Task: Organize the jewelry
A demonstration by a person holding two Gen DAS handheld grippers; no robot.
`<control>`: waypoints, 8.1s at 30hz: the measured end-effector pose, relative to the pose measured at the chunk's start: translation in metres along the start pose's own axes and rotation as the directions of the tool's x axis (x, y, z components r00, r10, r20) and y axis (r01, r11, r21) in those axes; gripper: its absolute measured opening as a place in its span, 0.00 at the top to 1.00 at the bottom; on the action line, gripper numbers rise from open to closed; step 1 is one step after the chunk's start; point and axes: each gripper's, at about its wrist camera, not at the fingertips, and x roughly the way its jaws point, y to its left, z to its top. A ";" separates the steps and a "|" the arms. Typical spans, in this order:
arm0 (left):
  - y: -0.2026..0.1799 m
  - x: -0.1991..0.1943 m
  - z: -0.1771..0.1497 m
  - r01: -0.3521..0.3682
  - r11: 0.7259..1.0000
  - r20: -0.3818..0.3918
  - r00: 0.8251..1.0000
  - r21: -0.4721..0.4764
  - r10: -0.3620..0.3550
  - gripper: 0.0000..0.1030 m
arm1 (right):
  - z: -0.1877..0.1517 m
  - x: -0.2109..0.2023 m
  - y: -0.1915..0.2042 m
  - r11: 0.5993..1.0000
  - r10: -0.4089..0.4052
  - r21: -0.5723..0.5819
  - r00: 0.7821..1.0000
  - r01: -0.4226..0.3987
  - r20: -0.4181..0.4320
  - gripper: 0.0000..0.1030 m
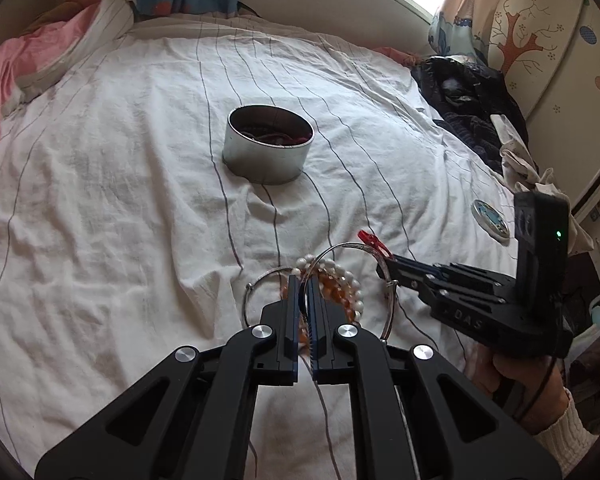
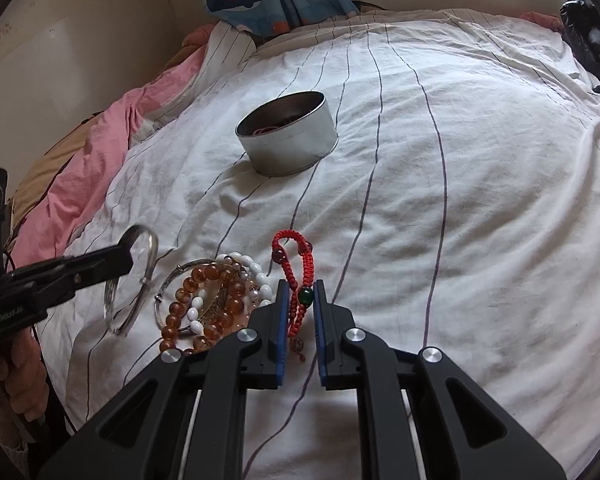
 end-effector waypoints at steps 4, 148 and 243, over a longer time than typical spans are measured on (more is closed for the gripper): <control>0.005 0.028 0.017 -0.117 0.993 0.014 0.993 0.002 0.117 0.96 | 0.002 0.004 -0.003 0.999 -0.034 0.009 0.999 0.034 0.005 0.53; 0.001 0.039 0.052 -0.243 0.970 0.087 0.966 0.002 0.242 0.46 | 0.027 0.002 0.005 1.000 -0.003 0.015 0.999 0.002 0.035 0.73; -0.051 0.136 0.119 -0.458 0.873 0.192 0.884 0.165 0.427 0.27 | 0.022 0.001 -0.020 0.992 -0.051 0.115 0.998 0.046 0.040 0.44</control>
